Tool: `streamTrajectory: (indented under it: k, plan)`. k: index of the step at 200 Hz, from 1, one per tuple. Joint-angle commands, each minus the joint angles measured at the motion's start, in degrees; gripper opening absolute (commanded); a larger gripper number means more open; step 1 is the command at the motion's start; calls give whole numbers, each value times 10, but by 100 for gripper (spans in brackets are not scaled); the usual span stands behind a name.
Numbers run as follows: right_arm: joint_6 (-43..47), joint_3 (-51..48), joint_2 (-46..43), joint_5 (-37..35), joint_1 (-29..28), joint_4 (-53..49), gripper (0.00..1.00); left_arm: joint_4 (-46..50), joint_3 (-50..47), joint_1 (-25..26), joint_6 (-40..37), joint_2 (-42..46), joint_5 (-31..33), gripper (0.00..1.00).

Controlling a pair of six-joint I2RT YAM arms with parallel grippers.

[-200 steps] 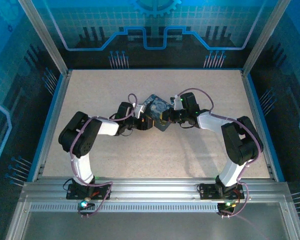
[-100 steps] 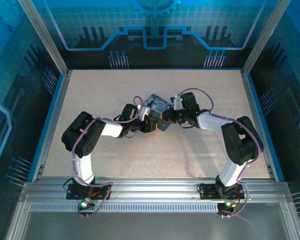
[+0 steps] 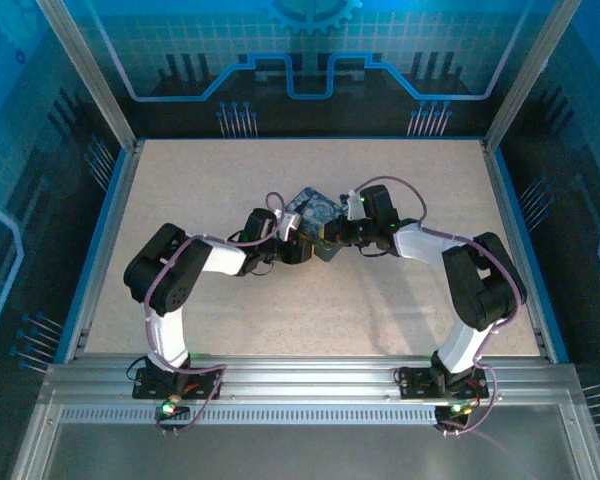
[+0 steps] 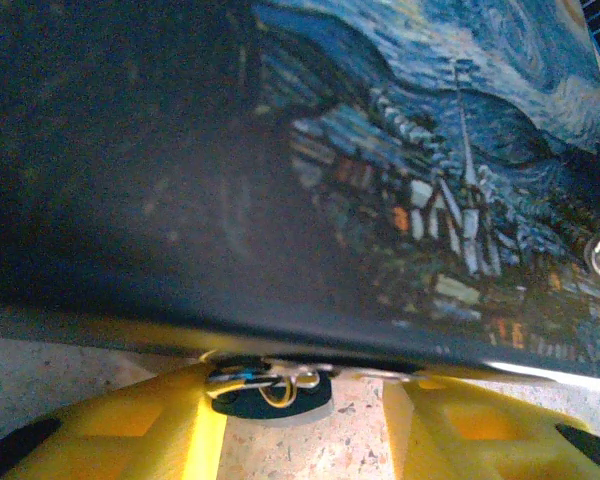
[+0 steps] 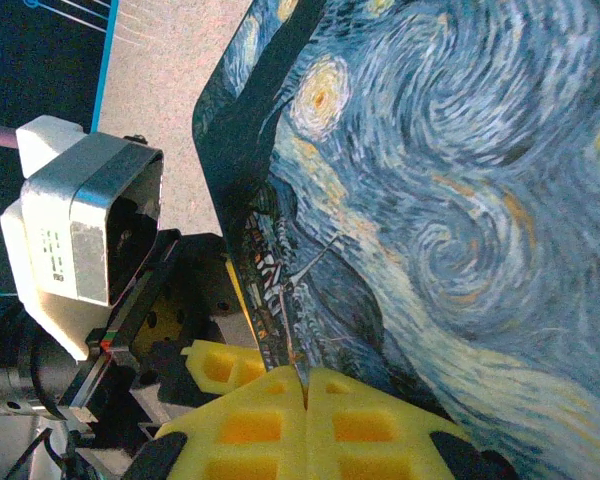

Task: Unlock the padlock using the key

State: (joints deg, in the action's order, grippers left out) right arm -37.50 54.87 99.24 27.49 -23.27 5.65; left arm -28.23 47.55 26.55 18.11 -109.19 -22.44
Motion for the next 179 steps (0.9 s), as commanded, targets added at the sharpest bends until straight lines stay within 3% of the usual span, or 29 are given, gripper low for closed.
streamTrajectory:
  k: [1, 95, 179]
  plan:
    - [6, -3, 15, -10, -9, -28, 0, -29, 15, 5, 28, -14, 12, 46]
    - [11, -4, -5, -14, -11, -20, 0, -28, 12, 5, 35, -5, 18, 31]
    - [91, -75, -155, -30, -37, -86, 0, -27, -30, 10, 76, 68, 7, 31]
